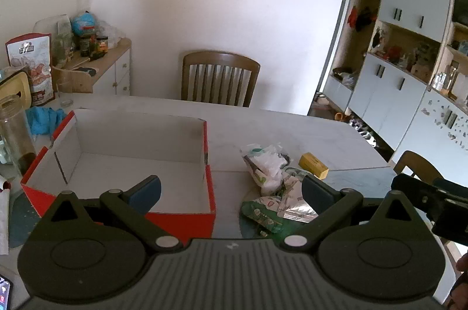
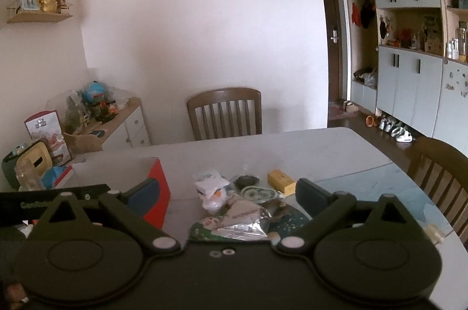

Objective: Organize objects

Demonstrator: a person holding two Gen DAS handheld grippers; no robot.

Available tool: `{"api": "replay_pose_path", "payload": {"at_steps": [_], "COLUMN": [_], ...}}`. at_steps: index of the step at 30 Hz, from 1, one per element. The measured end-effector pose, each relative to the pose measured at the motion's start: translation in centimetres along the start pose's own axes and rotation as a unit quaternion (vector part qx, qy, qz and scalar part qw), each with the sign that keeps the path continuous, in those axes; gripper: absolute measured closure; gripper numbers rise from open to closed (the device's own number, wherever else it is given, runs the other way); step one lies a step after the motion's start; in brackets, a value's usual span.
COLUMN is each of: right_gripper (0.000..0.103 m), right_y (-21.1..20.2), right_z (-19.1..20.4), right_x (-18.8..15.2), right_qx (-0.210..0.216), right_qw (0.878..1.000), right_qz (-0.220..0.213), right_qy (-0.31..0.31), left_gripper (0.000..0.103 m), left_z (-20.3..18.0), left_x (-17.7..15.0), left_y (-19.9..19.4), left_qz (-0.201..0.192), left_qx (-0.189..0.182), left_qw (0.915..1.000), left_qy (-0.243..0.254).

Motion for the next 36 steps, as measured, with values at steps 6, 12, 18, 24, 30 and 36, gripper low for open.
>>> {"api": "replay_pose_path", "payload": {"at_steps": [6,12,18,24,30,36], "right_gripper": [0.005,0.005,0.005,0.008,0.012,0.015], "right_y": [1.3,2.5,3.9,5.6,7.3,9.6], "right_z": [-2.1,-3.2,-4.8,-6.3,-7.1,-7.3], "right_x": [0.3,0.0,-0.4,-1.7,-3.5,-4.9], "right_qx": [0.004,0.025,0.032,0.042,0.060,0.078], "right_qw": [1.000,0.999,0.998,0.995,0.990,0.984], "right_qz": [0.010,0.031,0.051,0.083,0.114,0.135], "right_qy": [-0.006,-0.018,-0.025,-0.040,-0.065,-0.087], "left_gripper": [0.000,0.000,0.000,0.000,0.000,0.000], "left_z": [-1.4,-2.7,-3.7,-5.3,-7.5,-9.2], "left_x": [0.3,0.4,-0.1,-0.9,-1.1,-0.2], "left_y": [0.9,1.9,3.3,5.2,7.4,10.7], "left_qz": [0.003,0.010,0.024,0.031,0.041,0.039], "left_qx": [0.010,0.021,0.033,0.037,0.030,0.038], "left_qw": [0.9999,0.9996,0.9988,0.9988,0.9986,0.9979], "left_qy": [-0.007,-0.015,-0.025,-0.007,0.011,0.035]}}
Point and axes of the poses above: each gripper's, at about its wrist camera, not at the fingertips, and y roughly the way its jaws point, z to its left, x to its top, the point moved 8 cm from there along y, roughly the way its jaws point, and after that the axes turned 10 degrees about x, right-handed, at the moved point
